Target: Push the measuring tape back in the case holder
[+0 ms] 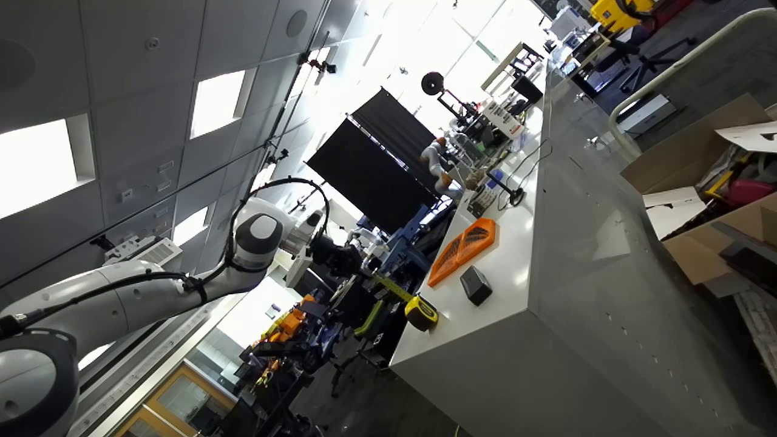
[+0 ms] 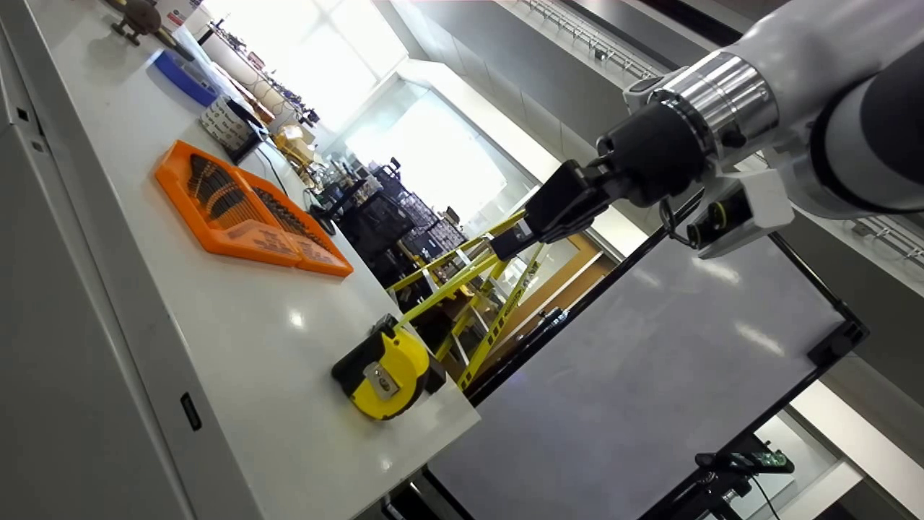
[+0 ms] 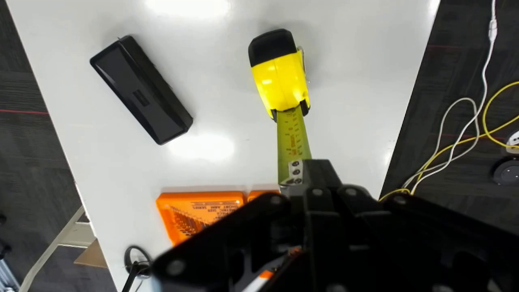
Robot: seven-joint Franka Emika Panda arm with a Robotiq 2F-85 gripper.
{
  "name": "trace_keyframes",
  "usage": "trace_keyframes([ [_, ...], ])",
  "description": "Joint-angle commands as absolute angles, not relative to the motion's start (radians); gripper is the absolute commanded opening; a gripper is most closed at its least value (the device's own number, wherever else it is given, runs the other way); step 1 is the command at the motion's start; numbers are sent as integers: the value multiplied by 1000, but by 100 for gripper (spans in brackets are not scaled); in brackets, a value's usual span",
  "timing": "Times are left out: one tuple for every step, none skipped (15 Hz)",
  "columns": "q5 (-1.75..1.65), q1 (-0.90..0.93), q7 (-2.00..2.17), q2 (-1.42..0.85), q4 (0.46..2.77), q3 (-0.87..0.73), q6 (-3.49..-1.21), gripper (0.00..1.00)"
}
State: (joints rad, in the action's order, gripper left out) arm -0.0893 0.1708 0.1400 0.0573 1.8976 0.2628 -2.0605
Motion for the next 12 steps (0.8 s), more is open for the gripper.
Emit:
trace_keyframes([
  [-65,185,122,52,1886,246,-2034,0],
  [-62,185,121,51,1885,245,-2031,0],
  [-60,185,121,50,1885,245,-2030,0],
  [-56,185,120,51,1885,244,-2031,0],
  [-53,185,120,51,1884,244,-2030,0],
  [-51,184,121,51,1883,243,-2028,0],
  [-49,184,122,51,1882,243,-2027,0],
  [-50,184,123,50,1881,242,-2026,0],
  [-50,183,123,50,1881,242,-2025,0],
  [-51,183,124,49,1881,241,-2024,0],
  [-55,182,126,48,1881,241,-2024,0],
  [-55,182,124,47,1882,240,-2026,0],
])
